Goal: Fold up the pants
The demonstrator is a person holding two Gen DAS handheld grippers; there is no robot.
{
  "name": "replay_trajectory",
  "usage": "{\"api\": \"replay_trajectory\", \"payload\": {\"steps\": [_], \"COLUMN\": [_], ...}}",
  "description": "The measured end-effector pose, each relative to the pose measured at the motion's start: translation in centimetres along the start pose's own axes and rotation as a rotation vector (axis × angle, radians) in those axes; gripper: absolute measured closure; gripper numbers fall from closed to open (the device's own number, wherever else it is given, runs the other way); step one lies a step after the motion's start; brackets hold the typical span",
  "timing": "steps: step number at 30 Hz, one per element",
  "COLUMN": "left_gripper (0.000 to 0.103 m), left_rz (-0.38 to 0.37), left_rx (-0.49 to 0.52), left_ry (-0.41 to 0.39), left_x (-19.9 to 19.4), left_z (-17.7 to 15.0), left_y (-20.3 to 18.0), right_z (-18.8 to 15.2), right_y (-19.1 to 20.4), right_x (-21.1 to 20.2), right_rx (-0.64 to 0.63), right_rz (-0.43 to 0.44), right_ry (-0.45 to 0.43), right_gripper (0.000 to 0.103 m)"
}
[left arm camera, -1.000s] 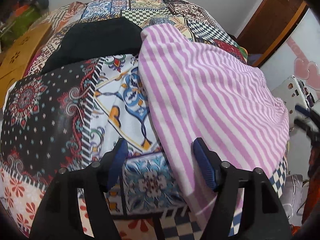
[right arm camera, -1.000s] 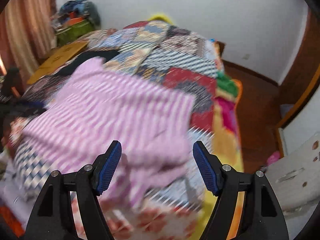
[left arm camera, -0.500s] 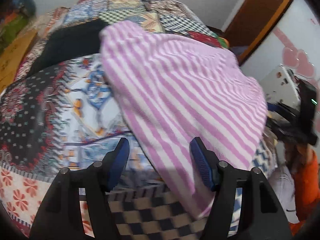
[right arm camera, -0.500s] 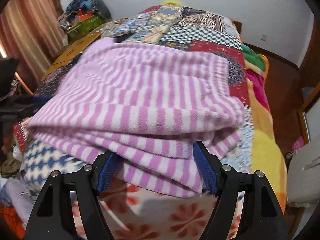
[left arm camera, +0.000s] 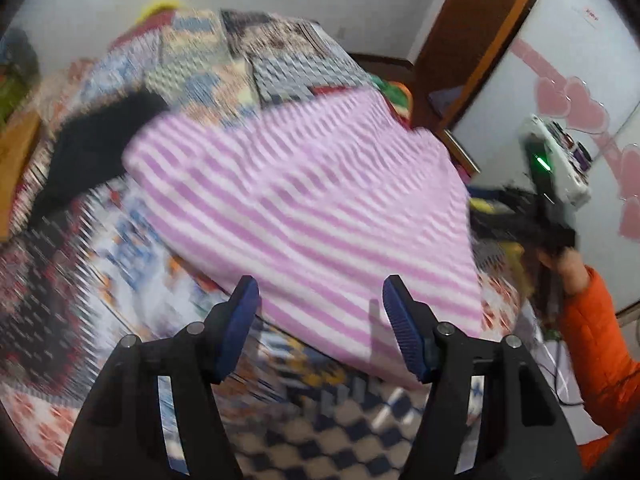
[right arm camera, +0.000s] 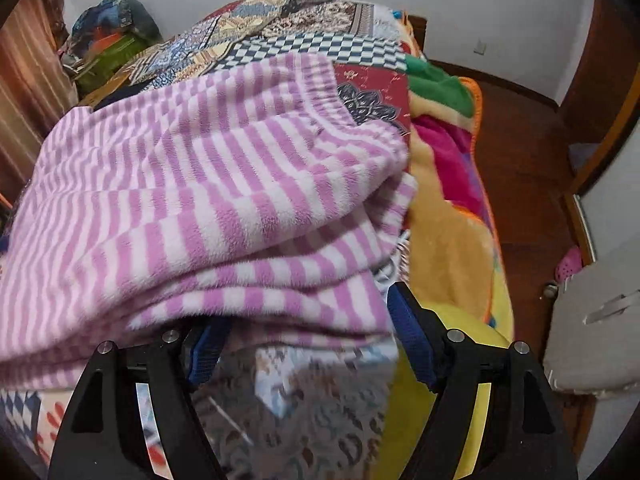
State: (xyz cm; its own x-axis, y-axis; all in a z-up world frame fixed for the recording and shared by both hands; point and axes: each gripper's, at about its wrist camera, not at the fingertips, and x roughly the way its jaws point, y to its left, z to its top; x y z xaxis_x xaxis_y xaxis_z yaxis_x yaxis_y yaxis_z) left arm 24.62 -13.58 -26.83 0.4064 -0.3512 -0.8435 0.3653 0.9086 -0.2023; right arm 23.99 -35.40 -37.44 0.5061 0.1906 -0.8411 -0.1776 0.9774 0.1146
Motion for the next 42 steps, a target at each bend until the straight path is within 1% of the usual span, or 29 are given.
{"api": "replay_trajectory", "payload": {"steps": [2,5,9,10,12,14,17,18,20,23,25,27,29,33,35,39,42], "left_gripper": [0.039,0.039,0.038,0.038,0.037,0.033,0.031,0.03,0.028,0.028,0.029,0.034,0.036,0.04,0.042,0.043,0.043], "left_rz": [0.054,0.099,0.11,0.113,0.093,0.084,0.078,0.065,0.009,-0.048,-0.07,-0.072,-0.055,-0.034,-0.031,-0.019,-0.03], "left_rx": [0.008,0.024,0.045,0.055,0.083,0.109,0.15,0.151,0.122,0.093,0.077,0.072,0.069,0.035,-0.022,-0.109,-0.216], "left_ry": [-0.026,-0.047,-0.008,0.012,0.057,0.106,0.207,0.225,0.24,0.222,0.205,0.191,0.177,0.162,0.159,0.152,0.161], "left_x": [-0.2,0.8,4.3,5.6,7.9,10.2,14.1,14.7,15.4,15.1,14.7,14.0,13.3,11.7,10.1,6.9,4.5], "left_z": [2.1,5.4,9.4,10.4,11.6,12.4,12.7,12.5,12.1,11.3,10.5,9.9,9.2,7.8,6.4,3.2,-0.5], "left_y": [1.4,3.2,4.7,4.8,4.7,4.6,4.9,5.1,6.1,7.1,7.6,7.9,8.0,9.1,10.2,12.0,13.2], "right_z": [-0.7,-1.6,-1.8,-1.9,-1.8,-1.6,-1.2,-1.1,-0.9,-0.6,-0.3,0.3,1.1,2.4,3.2,4.0,4.0], "right_y": [-0.3,-0.7,-0.5,-0.3,0.1,0.6,1.3,1.5,2.2,3.2,3.6,3.6,3.8,5.5,6.2,8.2,9.5], "right_x": [-1.6,-4.1,-5.6,-6.0,-6.1,-5.7,-4.4,-3.9,-2.6,-0.5,0.6,1.3,1.7,2.2,2.5,2.1,1.7], "right_rx": [0.017,0.07,0.124,0.152,0.197,0.231,0.275,0.282,0.288,0.269,0.261,0.268,0.26,0.168,0.132,0.055,-0.011], "right_rz": [0.02,0.06,0.078,0.091,0.119,0.149,0.214,0.234,0.262,0.279,0.292,0.312,0.319,0.302,0.314,0.337,0.338], "right_ry": [-0.024,-0.063,-0.112,-0.124,-0.139,-0.137,-0.111,-0.096,-0.054,0.008,0.026,0.028,0.034,0.033,0.034,0.029,0.012], "right_gripper": [0.028,0.028,0.027,0.026,0.021,0.021,0.021,0.021,0.021,0.021,0.018,0.014,0.014,0.014,0.014,0.014,0.014]}}
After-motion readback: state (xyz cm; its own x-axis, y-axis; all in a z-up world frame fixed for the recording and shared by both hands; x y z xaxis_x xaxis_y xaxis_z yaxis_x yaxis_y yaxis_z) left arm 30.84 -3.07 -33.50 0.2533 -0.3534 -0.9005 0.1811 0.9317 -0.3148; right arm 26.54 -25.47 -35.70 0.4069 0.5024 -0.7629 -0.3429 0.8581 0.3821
